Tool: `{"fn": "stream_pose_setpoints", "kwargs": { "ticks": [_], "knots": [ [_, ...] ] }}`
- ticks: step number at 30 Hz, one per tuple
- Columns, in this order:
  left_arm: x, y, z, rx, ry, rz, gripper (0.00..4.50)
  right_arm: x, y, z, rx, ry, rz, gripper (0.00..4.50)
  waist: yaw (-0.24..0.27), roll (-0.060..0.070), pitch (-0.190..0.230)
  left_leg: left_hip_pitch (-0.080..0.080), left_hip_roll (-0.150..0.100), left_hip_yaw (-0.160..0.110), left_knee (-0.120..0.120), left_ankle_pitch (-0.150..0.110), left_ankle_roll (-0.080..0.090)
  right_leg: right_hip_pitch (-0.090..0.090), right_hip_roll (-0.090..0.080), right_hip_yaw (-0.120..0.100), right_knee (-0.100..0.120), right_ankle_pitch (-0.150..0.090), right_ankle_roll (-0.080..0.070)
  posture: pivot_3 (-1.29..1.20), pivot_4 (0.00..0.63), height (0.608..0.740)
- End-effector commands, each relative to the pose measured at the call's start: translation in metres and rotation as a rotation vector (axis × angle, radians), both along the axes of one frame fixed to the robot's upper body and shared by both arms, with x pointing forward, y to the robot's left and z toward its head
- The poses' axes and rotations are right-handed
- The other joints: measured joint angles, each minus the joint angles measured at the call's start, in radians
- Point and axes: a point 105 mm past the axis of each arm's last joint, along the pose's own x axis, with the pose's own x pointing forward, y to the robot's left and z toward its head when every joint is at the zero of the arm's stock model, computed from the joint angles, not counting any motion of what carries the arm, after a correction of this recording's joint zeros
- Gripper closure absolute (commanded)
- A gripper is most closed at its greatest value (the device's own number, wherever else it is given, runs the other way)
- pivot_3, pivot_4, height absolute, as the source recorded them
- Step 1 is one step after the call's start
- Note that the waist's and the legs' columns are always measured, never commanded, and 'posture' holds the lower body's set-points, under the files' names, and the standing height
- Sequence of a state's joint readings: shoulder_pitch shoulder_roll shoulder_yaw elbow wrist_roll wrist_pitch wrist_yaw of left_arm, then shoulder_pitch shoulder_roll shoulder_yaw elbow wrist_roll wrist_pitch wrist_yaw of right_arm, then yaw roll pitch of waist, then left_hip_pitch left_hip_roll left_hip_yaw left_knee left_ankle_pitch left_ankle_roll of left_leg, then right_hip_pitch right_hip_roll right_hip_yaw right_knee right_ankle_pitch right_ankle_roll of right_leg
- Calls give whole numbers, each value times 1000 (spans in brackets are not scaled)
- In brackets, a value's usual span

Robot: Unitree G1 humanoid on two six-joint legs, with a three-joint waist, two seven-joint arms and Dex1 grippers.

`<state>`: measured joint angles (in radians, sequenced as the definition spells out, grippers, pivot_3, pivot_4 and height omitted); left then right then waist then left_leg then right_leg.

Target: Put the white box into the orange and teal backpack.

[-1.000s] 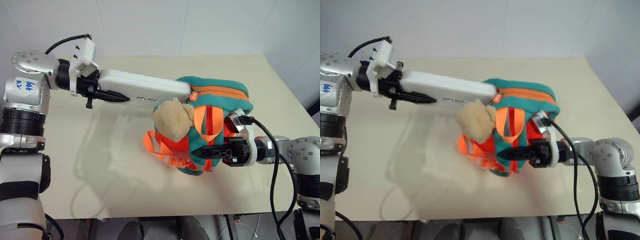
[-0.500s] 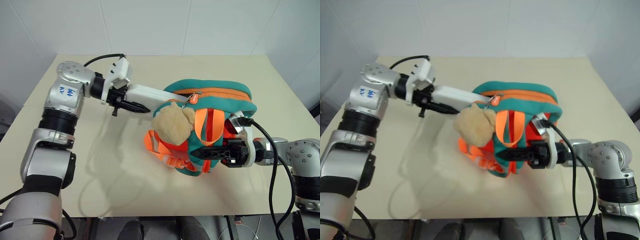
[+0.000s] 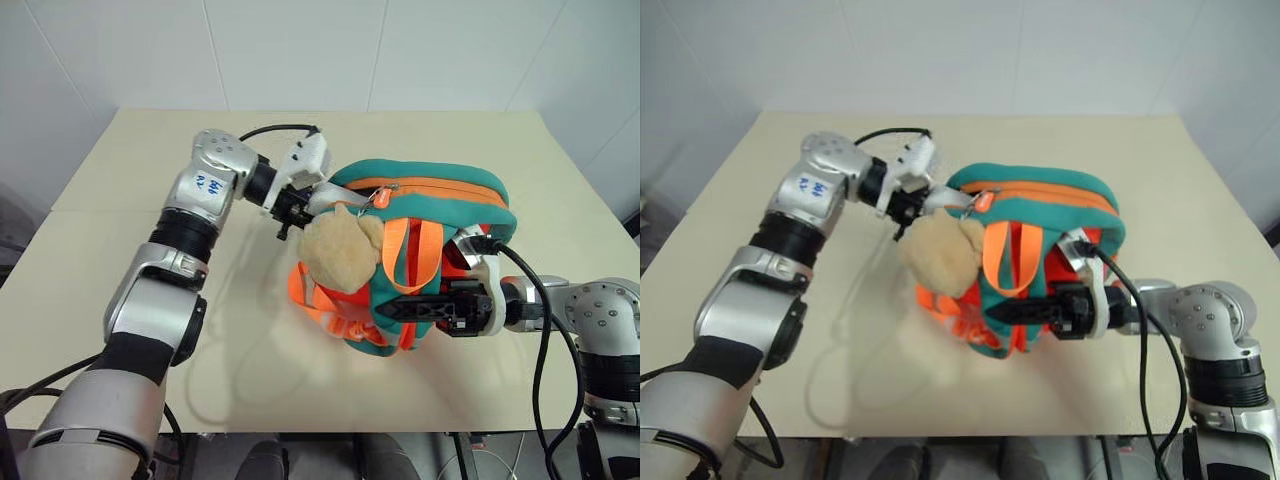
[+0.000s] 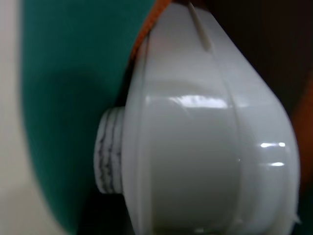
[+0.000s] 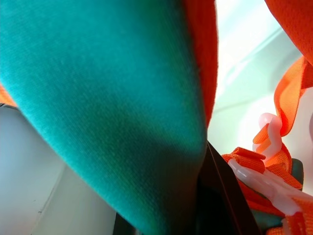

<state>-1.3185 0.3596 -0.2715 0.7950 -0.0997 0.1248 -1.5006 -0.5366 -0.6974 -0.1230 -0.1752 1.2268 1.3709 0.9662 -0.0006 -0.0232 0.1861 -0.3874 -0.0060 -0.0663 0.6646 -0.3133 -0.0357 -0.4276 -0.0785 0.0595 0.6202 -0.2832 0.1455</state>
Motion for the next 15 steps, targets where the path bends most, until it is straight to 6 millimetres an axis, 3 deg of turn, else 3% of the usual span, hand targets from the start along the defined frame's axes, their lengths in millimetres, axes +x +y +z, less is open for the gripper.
{"fn": "stream_pose_setpoints", "kwargs": {
  "ticks": [1,8,15],
  "knots": [
    [-18,-25,8,4,-32,-121,2029,-3,2,-1,1,-9,1,3957,0,0,0,0,0,0,0,0,0,0,0,0,0,0,0,0,150,740],
    [-23,-31,10,-93,-18,-99,117,-3,4,-2,6,-9,-1,3957,-2,0,0,0,0,0,0,0,0,0,0,0,1,0,0,0,150,740],
    [-21,14,23,-118,-56,-50,25,-2,3,-3,5,-10,-11,3957,-5,0,0,0,0,0,0,0,0,0,0,0,1,0,0,0,150,740]
  ]
}}
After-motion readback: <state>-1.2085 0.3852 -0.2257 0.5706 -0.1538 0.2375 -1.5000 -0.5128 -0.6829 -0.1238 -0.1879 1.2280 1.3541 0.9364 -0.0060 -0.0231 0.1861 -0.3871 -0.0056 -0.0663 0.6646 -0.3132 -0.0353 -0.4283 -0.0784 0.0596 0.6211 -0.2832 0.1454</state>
